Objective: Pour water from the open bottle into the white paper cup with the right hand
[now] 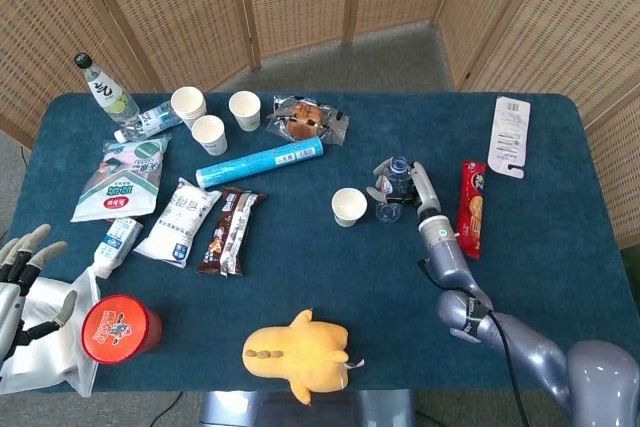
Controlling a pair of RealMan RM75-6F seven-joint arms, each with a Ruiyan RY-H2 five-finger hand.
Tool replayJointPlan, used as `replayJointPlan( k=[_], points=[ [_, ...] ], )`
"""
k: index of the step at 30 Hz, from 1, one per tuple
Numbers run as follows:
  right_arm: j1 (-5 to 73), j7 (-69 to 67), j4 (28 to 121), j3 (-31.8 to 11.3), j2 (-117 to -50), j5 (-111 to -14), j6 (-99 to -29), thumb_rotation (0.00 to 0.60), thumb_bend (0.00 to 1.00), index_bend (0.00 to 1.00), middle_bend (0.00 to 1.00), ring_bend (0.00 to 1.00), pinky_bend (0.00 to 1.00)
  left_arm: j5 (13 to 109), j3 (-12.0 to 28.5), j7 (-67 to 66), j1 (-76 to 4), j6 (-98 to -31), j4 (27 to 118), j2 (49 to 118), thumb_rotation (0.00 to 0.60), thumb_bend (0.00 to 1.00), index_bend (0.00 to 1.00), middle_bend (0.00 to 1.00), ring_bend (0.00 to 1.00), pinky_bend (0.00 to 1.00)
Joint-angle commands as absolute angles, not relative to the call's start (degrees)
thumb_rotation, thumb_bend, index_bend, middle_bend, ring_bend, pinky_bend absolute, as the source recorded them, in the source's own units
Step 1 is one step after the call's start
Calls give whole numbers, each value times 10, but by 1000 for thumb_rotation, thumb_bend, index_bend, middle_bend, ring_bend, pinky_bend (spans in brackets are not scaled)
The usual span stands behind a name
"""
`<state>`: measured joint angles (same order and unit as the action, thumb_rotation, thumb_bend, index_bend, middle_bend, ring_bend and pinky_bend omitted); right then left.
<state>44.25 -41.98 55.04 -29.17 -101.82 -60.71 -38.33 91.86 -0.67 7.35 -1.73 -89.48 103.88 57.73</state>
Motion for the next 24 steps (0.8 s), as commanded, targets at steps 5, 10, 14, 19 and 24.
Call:
replayJointPlan(
  k=[5,10,14,19,24],
  points=[
    [454,-465,508,-292,-1025,-629,-369,600,229,473,604,347,193,917,-4,61,-21,-889,1048,577,351,465,157,60,0,0],
    [458,-498,490,-288,-1028,-645,-362,600,227,444,568,318,144,917,-3,51,-22,-888,1056,577,351,465,157,60,0,0],
    [455,-518,493,-278,-1026,-664,-367,600,225,409,529,290,107,917,0,47,-23,-891,1060,576,351,465,157,61,0,0],
    [451,-533,502,-268,-1018,-678,-372,600,222,370,500,271,105,920,-1,47,-25,-887,1059,577,346,464,157,60,0,0],
    [447,-540,516,-264,-1009,-684,-380,600,220,345,469,251,106,919,0,51,-24,-889,1056,578,350,465,157,60,0,0]
  ],
)
